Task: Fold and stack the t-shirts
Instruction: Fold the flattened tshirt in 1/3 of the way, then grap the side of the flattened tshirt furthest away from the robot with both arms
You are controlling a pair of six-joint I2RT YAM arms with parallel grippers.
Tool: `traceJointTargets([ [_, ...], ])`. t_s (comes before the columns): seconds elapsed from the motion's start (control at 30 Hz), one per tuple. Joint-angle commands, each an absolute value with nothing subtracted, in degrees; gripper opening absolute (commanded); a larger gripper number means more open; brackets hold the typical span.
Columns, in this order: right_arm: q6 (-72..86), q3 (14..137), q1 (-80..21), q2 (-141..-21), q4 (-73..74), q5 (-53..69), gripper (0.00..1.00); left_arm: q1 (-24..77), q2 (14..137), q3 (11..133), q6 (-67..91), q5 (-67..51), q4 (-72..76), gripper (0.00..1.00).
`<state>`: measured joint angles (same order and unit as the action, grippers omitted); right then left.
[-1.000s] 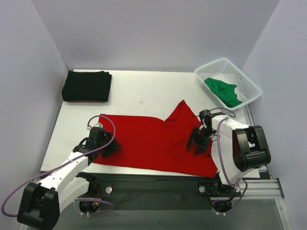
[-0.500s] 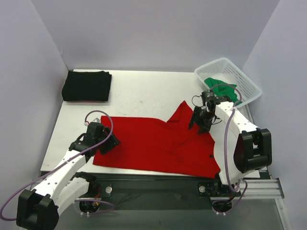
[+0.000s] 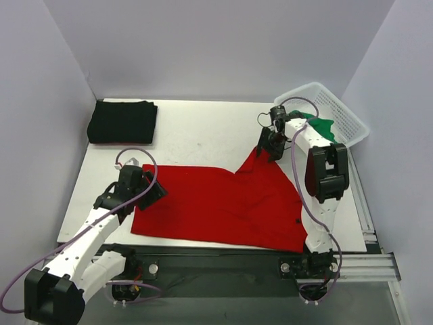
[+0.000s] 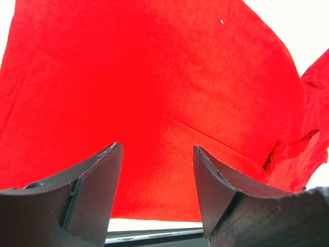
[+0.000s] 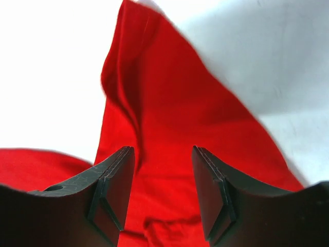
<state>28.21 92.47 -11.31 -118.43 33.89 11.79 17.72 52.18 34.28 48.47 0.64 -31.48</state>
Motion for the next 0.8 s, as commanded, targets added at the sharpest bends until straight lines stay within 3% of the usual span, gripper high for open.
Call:
traceJointTargets([
  [0.0,26.81,95.54,-11.78,-119.44,33.67,11.51,0.49,16.70,50.19,36.65,47.37,1.93,-33.22,0.68],
  [0.67,26.54,103.44,-14.59,-128.58,30.76,11.87,0.48,15.56,47.11,36.04,47.37,2.64,-37.97,0.68],
  [0.77,26.72,104.68,-14.77,-129.55,30.76,11.86,0.43,15.29,46.84,35.77,47.02,2.46,-37.97,0.68],
])
